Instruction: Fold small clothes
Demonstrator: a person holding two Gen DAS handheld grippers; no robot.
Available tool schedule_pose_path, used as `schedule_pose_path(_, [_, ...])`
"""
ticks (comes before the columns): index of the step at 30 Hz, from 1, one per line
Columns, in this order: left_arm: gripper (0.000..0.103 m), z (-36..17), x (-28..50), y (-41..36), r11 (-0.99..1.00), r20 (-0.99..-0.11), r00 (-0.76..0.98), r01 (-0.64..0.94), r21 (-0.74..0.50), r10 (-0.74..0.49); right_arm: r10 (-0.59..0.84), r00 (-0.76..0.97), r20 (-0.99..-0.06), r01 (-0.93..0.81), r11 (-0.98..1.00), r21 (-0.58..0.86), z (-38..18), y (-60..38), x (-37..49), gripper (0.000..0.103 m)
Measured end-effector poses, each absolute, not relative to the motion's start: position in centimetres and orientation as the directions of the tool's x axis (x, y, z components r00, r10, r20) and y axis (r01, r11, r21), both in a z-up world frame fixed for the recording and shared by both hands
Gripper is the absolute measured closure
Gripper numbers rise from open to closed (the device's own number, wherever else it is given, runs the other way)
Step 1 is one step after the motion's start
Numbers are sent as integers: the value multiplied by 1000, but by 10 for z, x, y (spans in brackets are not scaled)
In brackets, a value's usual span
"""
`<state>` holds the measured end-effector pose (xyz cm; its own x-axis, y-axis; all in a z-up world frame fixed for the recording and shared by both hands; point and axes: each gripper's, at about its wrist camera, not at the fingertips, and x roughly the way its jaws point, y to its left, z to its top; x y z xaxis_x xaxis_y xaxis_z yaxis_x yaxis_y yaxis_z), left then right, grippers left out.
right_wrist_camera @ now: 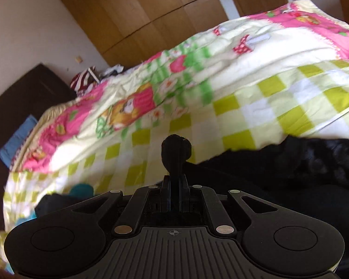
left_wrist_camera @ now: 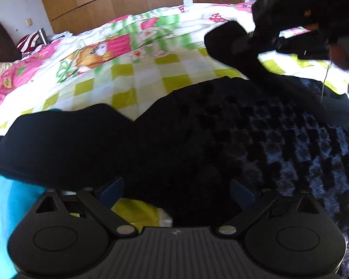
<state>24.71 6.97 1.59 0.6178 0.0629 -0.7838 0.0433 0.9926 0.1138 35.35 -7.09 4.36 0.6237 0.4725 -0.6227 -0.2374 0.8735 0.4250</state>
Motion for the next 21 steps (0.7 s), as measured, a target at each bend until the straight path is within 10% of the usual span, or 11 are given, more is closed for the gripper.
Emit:
schedule_pose_path(6, [0,14,238,103,995,-773,629,-10,96,81,336,582,-740,-354,925,142,1,-19,323,90])
schedule_pose_path(13, [0,13,233,112,996,-772,629,-57,71,91,416,604,-680,-513,856,68,25,-14,297,65])
schedule_pose_path(21, [0,25,241,110,995,-750,654,-70,70,99,424,580,-696,-494,862,113,38,-43,289,63])
